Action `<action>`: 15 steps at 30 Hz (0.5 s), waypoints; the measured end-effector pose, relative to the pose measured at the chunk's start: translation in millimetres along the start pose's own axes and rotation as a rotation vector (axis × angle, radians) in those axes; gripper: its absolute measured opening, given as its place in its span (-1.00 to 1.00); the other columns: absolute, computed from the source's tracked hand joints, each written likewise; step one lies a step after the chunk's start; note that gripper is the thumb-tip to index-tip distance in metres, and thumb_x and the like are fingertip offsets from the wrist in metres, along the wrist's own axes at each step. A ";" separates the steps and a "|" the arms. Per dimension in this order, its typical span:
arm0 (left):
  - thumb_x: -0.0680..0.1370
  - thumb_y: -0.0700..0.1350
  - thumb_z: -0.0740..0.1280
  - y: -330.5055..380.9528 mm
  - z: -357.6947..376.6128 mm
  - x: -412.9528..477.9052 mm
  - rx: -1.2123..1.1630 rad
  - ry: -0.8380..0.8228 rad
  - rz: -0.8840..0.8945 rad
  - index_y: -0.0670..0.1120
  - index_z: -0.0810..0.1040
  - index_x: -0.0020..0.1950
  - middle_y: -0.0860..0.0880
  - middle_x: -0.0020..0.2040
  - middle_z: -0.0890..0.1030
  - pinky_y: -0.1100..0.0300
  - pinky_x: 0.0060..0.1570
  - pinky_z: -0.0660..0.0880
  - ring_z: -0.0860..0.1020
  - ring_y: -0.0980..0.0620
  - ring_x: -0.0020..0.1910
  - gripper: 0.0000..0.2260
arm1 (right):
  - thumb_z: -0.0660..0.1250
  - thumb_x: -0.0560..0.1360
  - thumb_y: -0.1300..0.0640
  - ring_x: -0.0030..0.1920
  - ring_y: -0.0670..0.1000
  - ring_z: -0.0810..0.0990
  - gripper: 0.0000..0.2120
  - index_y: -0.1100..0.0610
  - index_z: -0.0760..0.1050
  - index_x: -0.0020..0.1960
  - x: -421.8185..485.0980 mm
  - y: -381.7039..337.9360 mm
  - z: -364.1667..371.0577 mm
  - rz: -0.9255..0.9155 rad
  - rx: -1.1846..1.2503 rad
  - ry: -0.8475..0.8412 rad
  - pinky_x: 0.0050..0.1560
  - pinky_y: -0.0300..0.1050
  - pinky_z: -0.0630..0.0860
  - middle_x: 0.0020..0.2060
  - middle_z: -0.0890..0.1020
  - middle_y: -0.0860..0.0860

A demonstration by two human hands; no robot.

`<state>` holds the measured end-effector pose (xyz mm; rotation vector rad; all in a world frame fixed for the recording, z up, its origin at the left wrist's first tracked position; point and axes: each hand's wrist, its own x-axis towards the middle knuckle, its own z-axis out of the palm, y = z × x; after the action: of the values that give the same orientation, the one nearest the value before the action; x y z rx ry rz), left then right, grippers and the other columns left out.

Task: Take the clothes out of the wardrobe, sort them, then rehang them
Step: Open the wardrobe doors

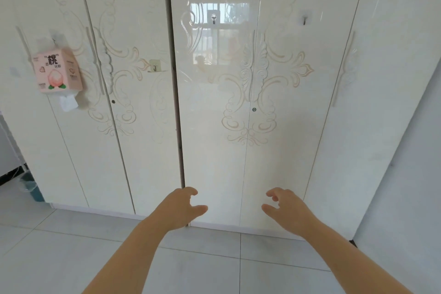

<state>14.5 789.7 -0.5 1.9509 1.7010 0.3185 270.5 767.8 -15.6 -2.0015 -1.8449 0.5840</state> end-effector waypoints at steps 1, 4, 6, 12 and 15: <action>0.53 0.09 0.27 -3.9 -6.9 20.3 0.006 -0.009 0.008 -0.02 0.27 0.42 -0.02 0.33 0.39 0.29 0.16 0.27 0.38 0.05 0.28 -0.50 | 0.23 0.53 -0.04 0.15 -0.04 0.47 -0.58 0.04 0.31 0.35 19.0 -5.8 1.5 0.009 -0.005 -0.001 0.17 -0.20 0.39 0.22 0.42 0.00; 0.54 0.10 0.26 -11.6 -28.3 80.8 0.043 -0.020 0.038 -0.02 0.26 0.42 -0.01 0.29 0.41 0.29 0.15 0.26 0.38 0.06 0.26 -0.50 | 0.23 0.53 -0.05 0.15 -0.03 0.48 -0.57 0.05 0.31 0.35 74.3 -22.6 3.3 0.012 -0.018 0.014 0.19 -0.18 0.39 0.23 0.42 0.01; 0.54 0.11 0.26 -13.9 -41.1 119.6 0.055 -0.026 0.051 -0.02 0.25 0.44 -0.01 0.34 0.37 0.24 0.22 0.26 0.36 0.05 0.31 -0.49 | 0.23 0.53 -0.05 0.15 -0.03 0.47 -0.57 0.05 0.31 0.36 110.3 -31.1 2.7 0.015 -0.023 0.021 0.19 -0.18 0.39 0.23 0.41 0.01; 0.54 0.11 0.26 -13.4 -65.2 230.6 0.062 -0.043 0.087 -0.02 0.25 0.43 -0.03 0.37 0.33 0.20 0.22 0.32 0.40 0.03 0.26 -0.49 | 0.23 0.53 -0.06 0.15 -0.03 0.46 -0.56 0.05 0.31 0.36 222.4 -38.9 0.1 0.020 -0.023 0.041 0.18 -0.17 0.39 0.22 0.41 0.02; 0.53 0.11 0.26 -13.2 -68.8 283.6 0.051 -0.039 0.083 -0.01 0.25 0.43 -0.03 0.35 0.34 0.19 0.22 0.33 0.41 0.03 0.25 -0.49 | 0.23 0.53 -0.05 0.16 -0.02 0.47 -0.56 0.06 0.30 0.36 279.5 -38.9 2.5 0.005 -0.012 0.040 0.18 -0.18 0.38 0.23 0.41 0.03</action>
<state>20.0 1081.8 4.0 2.0547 1.6216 0.2687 254.1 1049.5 -14.3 -2.0119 -1.8248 0.5314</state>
